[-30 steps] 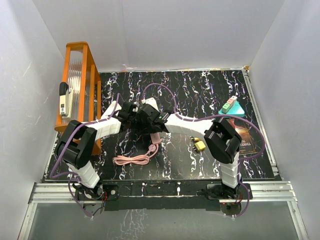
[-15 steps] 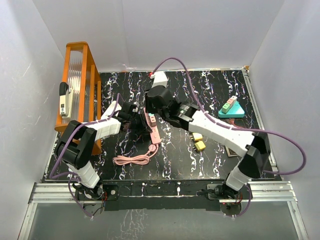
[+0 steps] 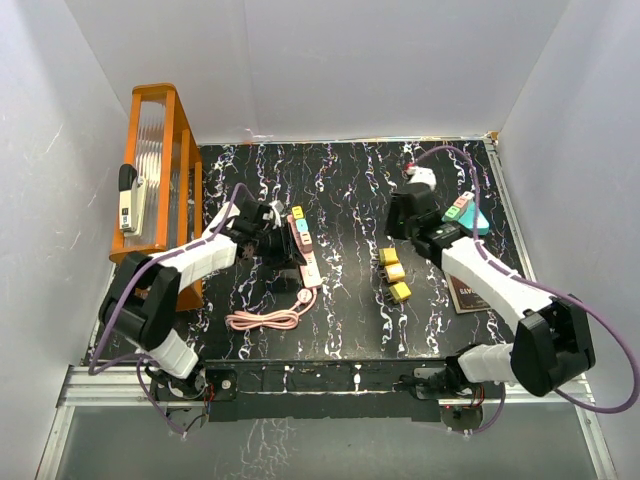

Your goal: Pull the plug off the socket

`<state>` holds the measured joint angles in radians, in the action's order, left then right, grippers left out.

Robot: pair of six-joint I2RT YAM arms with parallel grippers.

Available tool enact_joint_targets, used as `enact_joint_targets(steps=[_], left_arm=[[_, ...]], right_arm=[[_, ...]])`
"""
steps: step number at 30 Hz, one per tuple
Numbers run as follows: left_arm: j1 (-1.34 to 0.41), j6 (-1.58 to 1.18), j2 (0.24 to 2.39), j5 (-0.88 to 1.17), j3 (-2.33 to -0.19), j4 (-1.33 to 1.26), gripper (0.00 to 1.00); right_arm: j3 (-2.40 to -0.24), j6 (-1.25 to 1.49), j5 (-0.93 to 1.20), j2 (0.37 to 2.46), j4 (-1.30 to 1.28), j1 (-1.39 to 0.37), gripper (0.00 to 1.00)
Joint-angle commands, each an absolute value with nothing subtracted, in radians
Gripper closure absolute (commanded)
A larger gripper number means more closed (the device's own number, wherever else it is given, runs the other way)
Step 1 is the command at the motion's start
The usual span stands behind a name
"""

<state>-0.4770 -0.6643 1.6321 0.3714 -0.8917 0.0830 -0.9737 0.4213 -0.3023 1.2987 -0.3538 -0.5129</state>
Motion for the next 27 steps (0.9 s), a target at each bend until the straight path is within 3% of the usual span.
enact_joint_targets(steps=[1, 6, 9, 16, 27], left_arm=[[-0.487, -0.624, 1.47, 0.441, -0.971, 0.168, 0.6], [-0.486, -0.629, 1.339, 0.418, -0.935, 0.203, 0.54], [-0.488, -0.666, 1.294, 0.435, -0.886, 0.183, 0.54], [-0.498, -0.697, 1.266, 0.461, -0.85, 0.163, 0.52], [-0.503, -0.677, 1.255, 0.462, -0.885, 0.181, 0.36]], right_arm=[[-0.919, 0.424, 0.026, 1.295, -0.236, -0.333, 0.94], [-0.949, 0.402, 0.486, 1.482, -0.166, -0.18, 0.92], [-0.954, 0.428, 0.615, 1.569, -0.092, -0.142, 0.92], [-0.931, 0.464, 0.675, 1.661, -0.032, -0.078, 0.91], [-0.933, 0.407, 0.577, 1.726, -0.087, -0.068, 0.84]])
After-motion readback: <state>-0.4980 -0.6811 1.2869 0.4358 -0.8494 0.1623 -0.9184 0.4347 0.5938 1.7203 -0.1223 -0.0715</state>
